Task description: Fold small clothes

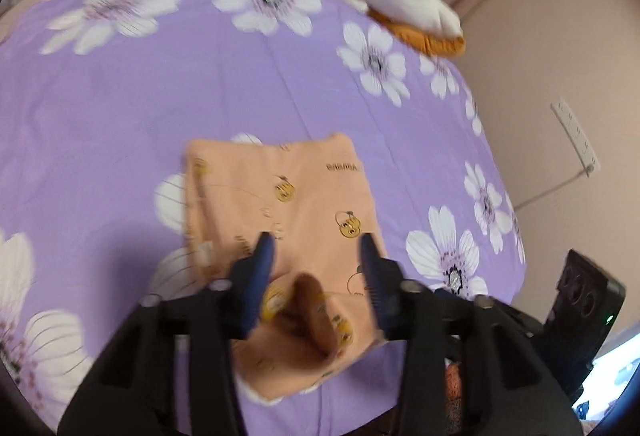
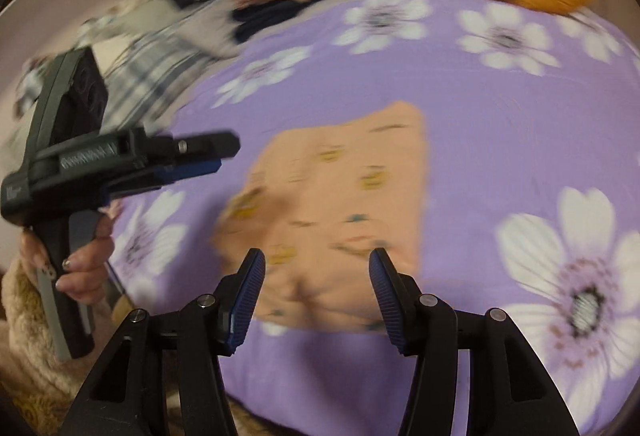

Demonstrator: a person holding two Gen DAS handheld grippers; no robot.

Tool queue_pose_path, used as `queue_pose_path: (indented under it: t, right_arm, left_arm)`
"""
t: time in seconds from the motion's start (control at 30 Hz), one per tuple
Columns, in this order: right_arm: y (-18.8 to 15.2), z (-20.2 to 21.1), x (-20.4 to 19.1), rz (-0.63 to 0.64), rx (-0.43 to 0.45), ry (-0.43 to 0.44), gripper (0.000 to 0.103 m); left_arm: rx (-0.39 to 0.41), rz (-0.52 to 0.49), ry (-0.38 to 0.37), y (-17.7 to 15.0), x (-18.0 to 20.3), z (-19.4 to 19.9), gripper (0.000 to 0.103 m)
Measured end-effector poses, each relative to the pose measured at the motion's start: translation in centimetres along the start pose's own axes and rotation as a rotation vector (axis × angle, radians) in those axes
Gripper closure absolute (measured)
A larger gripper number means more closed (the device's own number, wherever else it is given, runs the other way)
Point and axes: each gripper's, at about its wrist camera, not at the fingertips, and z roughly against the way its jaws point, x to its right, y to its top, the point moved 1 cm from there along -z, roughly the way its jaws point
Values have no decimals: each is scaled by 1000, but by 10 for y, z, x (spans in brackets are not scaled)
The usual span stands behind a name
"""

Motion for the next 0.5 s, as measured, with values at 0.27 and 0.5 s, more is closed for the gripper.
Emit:
queue_pose_path:
  t: [0.27, 0.5]
  right_arm:
    - [1, -11, 40, -147, -31, -154, 49]
    - [3, -25, 47, -171, -64, -145, 49]
  left_arm:
    - [-107, 6, 93, -39, -28, -24, 81]
    - [-96, 23, 86, -67, -40, -2, 76]
